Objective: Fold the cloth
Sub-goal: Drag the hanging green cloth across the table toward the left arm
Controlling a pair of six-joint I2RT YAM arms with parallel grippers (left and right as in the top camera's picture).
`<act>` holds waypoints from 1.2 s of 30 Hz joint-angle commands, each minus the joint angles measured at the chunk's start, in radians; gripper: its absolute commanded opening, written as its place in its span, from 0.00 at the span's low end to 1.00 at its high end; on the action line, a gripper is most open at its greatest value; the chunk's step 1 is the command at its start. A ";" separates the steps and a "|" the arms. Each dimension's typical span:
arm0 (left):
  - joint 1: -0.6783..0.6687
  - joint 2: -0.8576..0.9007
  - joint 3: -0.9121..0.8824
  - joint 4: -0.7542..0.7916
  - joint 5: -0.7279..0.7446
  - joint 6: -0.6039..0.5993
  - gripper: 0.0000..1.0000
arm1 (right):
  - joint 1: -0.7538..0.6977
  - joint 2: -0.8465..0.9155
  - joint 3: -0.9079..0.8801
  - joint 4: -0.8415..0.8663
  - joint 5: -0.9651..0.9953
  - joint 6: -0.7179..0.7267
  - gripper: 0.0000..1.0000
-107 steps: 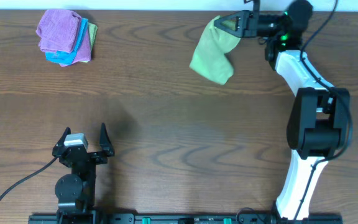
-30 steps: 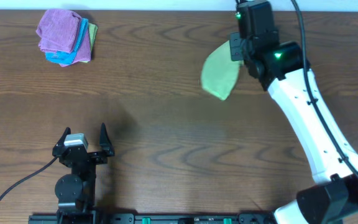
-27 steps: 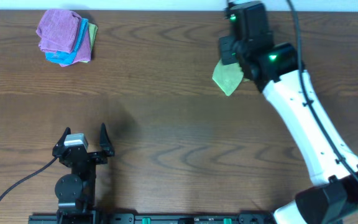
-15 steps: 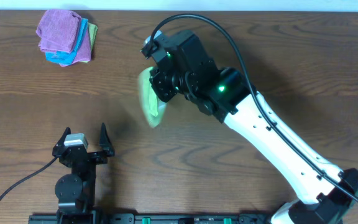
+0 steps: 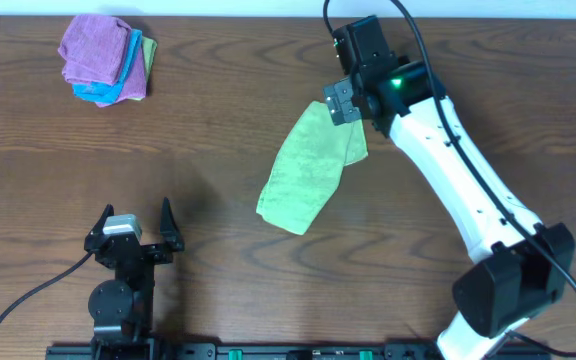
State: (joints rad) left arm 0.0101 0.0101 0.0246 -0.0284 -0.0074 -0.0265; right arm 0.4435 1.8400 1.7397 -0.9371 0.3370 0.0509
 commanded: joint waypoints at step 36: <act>-0.004 -0.006 -0.020 -0.046 -0.021 -0.003 0.95 | -0.232 0.233 -0.265 0.063 -0.562 0.057 0.50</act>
State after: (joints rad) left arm 0.0101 0.0101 0.0246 -0.0284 -0.0074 -0.0265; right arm 0.2249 2.0415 1.4792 -0.8761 -0.2111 0.0814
